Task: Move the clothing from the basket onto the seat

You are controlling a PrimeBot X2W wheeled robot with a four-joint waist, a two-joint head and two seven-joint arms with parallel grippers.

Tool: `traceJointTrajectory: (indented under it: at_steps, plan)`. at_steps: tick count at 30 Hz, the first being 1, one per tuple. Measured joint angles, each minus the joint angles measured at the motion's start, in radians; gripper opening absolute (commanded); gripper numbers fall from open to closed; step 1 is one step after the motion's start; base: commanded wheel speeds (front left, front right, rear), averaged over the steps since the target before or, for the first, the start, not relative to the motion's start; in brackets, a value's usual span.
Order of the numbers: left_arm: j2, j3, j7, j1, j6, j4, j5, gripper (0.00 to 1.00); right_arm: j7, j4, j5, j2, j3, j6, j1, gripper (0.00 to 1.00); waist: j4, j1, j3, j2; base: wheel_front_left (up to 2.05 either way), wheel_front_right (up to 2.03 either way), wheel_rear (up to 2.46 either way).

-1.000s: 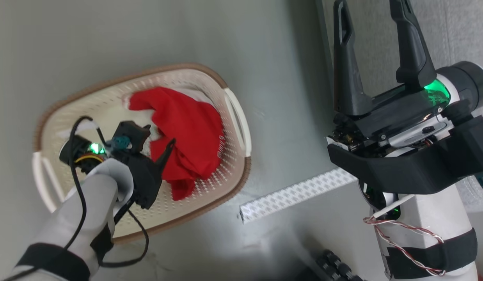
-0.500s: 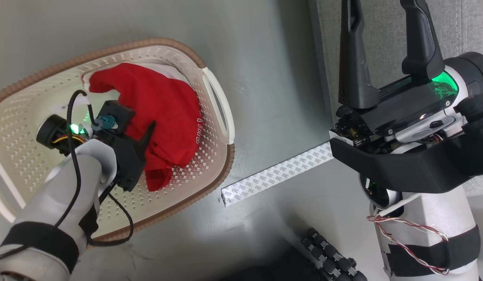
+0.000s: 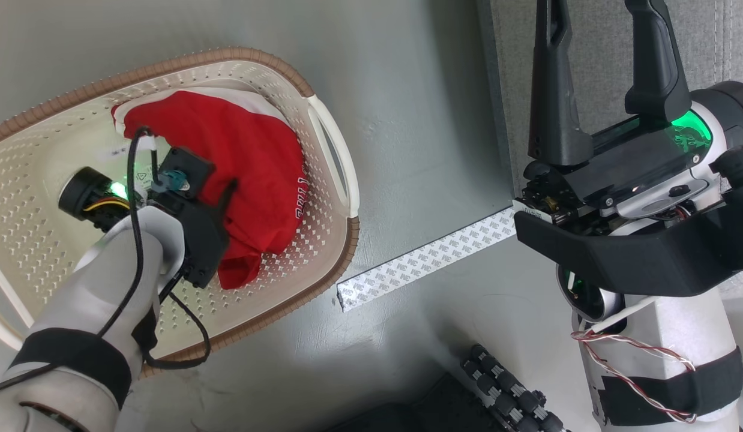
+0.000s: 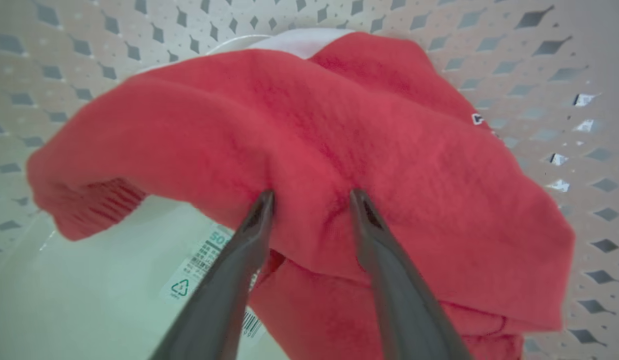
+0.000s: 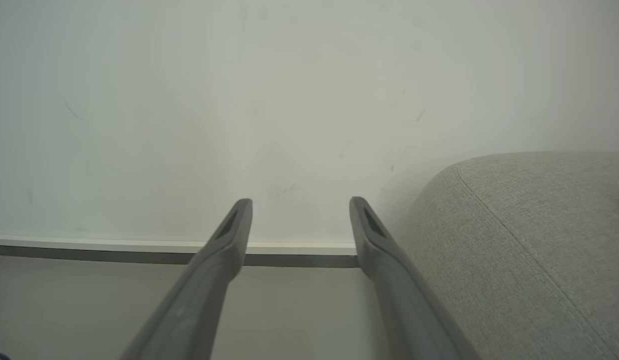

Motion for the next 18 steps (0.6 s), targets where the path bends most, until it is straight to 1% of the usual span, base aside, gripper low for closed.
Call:
traceJointTrajectory:
  at_steps: [3,9,18]
  plan:
    - [-0.002,-0.013,-0.009,-0.003,0.000,0.004,-0.004,0.00,0.000,0.001,0.000,0.000,-0.001,0.000,0.000,1.00,0.002,0.0000,-0.002,0.0000,0.00,0.00,0.00]
    - [-0.007,-0.033,-0.053,0.009,-0.001,-0.030,-0.065,0.00,0.000,0.015,-0.001,0.001,0.003,0.000,-0.007,1.00,0.013,0.0000,-0.020,0.0000,0.00,0.00,0.00]
    - [-0.004,-0.036,-0.088,0.091,-0.001,-0.090,-0.128,0.00,0.000,0.047,-0.022,-0.009,0.006,0.000,0.008,1.00,0.054,0.0000,-0.121,0.0000,0.00,0.00,0.00]
